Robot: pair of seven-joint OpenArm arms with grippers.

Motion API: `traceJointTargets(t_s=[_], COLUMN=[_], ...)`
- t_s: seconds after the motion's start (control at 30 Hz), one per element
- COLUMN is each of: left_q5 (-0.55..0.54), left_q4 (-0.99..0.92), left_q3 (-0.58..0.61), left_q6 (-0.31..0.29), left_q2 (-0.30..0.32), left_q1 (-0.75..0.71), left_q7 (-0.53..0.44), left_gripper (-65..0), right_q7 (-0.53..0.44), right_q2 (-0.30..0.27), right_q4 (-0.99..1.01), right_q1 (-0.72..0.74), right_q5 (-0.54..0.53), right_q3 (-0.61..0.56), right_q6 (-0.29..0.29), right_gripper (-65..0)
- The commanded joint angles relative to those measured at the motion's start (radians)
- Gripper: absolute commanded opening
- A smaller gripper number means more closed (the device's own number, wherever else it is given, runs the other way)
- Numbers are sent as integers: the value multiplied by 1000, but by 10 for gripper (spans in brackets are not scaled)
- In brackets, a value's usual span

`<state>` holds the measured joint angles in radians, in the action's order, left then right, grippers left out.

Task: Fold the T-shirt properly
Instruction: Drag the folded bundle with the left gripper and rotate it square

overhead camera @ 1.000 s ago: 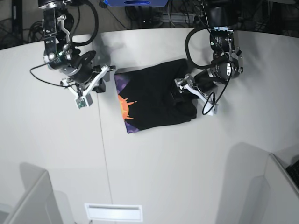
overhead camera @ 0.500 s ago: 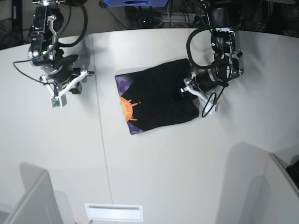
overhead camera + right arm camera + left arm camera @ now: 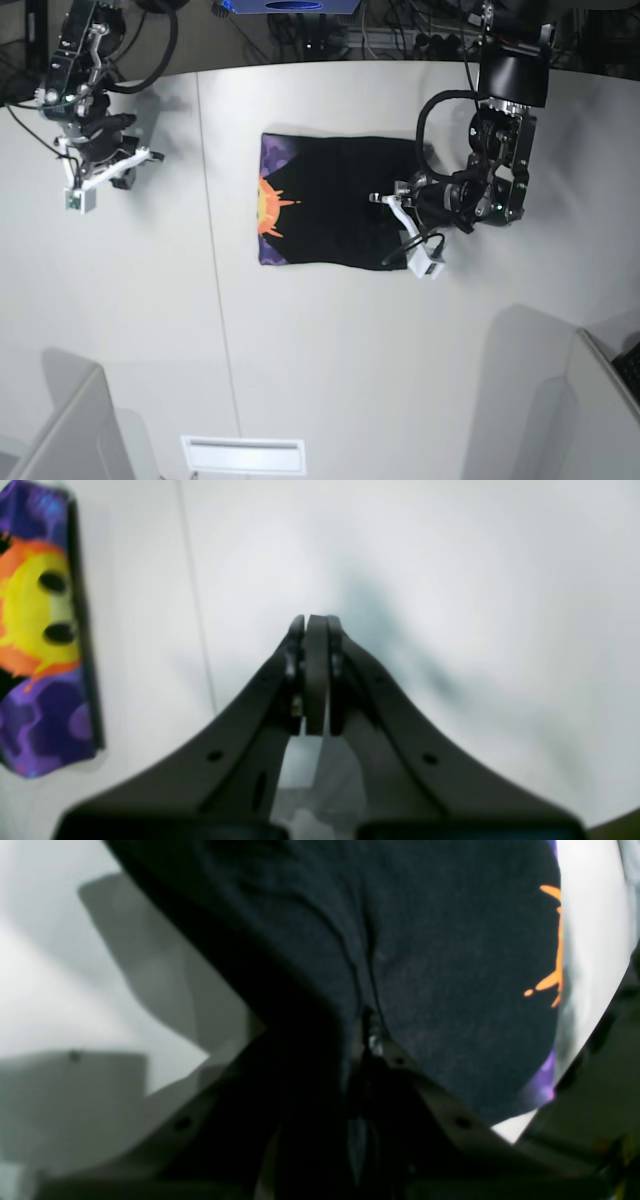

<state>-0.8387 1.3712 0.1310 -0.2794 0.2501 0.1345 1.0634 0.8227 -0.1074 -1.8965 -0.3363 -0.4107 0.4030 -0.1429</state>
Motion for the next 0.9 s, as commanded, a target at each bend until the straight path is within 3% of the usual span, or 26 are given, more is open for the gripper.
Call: traceJointTargets(t_s=[0.0, 0.4, 0.7, 0.77, 0.87], left_q5=[-15, -15, -14, 5, 135], left_q4=[14, 14, 18, 21, 57], left_q3=[29, 513, 777, 821, 866], left_q6=[-4, -7, -8, -45, -143], left_q2=[19, 147, 153, 151, 150], left_q1=[34, 291, 472, 498, 505], left_q7=[-5, -12, -15, -16, -62], left_gripper=[-650, -650, -650, -650, -650], right_q7=[-19, -21, -128, -138, -162], right_q2=[-7, 58, 110, 120, 140], right_q4=[-19, -18, -18, -18, -21], right_q1=[3, -13, -97, -106, -134], right_q5=[-6, -4, -4, -4, -4], right_q3=[15, 69, 69, 69, 69], right_q6=[-7, -7, -7, -7, -7], right_gripper=[-650, -650, -650, -650, -650])
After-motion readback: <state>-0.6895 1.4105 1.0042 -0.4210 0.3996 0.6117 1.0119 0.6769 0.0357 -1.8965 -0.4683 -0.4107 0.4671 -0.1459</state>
